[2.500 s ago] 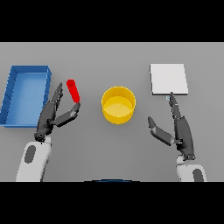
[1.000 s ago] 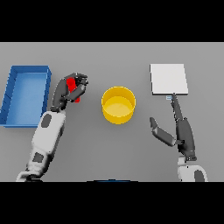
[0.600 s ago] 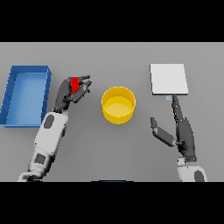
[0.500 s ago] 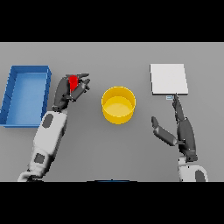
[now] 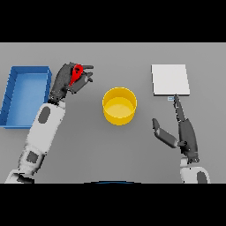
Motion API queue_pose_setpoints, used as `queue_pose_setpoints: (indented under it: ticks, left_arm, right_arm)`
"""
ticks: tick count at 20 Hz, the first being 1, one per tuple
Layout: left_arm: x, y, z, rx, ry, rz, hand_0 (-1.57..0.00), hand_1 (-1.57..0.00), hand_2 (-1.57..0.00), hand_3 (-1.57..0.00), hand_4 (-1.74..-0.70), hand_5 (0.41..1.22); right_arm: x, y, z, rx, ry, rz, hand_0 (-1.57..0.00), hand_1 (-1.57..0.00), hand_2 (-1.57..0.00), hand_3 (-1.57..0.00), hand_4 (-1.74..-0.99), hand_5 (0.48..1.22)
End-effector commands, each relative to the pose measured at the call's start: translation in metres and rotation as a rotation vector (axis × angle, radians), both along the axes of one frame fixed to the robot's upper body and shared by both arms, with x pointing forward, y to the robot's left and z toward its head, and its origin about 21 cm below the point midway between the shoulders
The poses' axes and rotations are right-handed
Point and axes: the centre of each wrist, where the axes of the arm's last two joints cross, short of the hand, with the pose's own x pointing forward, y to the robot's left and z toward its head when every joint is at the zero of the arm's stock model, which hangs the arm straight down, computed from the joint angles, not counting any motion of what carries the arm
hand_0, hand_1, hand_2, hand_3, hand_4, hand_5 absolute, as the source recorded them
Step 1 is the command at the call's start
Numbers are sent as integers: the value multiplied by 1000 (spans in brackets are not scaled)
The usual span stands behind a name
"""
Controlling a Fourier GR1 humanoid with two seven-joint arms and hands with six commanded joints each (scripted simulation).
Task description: Pick up the red beaker and tilt it to pour out 1 green nut into yellow bowl. Pick up the yellow bowl and place it on the metallic measuring scale.
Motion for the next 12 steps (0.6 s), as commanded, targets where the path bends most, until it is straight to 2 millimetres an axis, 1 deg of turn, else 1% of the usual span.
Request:
queue_pose_setpoints:
  ticks: [1,2,6,7,8,9,10,12]
  left_arm:
    - [-2,-2,3,51,3,-23,-1564,-1565,-1565,-1562,-1733,1125]
    - [-3,-4,5,89,5,-39,-1564,-1565,-1565,-1562,-1733,1122]
    - [-8,-12,10,192,14,-70,-1564,-1565,-1565,-1562,-1733,1112]
    - [-6,-13,18,233,16,-62,-1566,-1566,-1566,-1564,-1734,1114]
    - [-7,-17,18,301,9,-71,-1567,-1567,-1567,-1565,-1736,1117]
    - [-7,-16,20,375,8,-65,-1568,-1568,-1568,-1567,-1737,1128]
    - [-7,-21,23,463,2,-65,-1568,-1568,-1568,-1567,-1738,1131]
    - [-5,-30,25,622,-33,-89,-1569,-1569,-1569,-1569,-1739,1132]
  right_arm:
    - [0,-1,1,-9,-4,-2,1,1,1,1,-1256,671]
    - [2,-2,2,-15,3,-6,1,1,1,1,-1256,674]
    - [1,-4,2,-10,17,-7,1,1,1,1,-1256,678]
    - [2,-1,1,-10,14,-4,1,1,1,1,-1254,680]
    - [1,-2,2,-7,18,-7,1,1,1,1,-1255,681]
    - [3,-1,5,-2,12,-1,1,1,1,1,-1254,683]
    - [-1,0,2,-1,17,3,1,1,1,1,-1252,685]
    - [1,2,3,8,20,4,1,1,1,1,-1255,689]
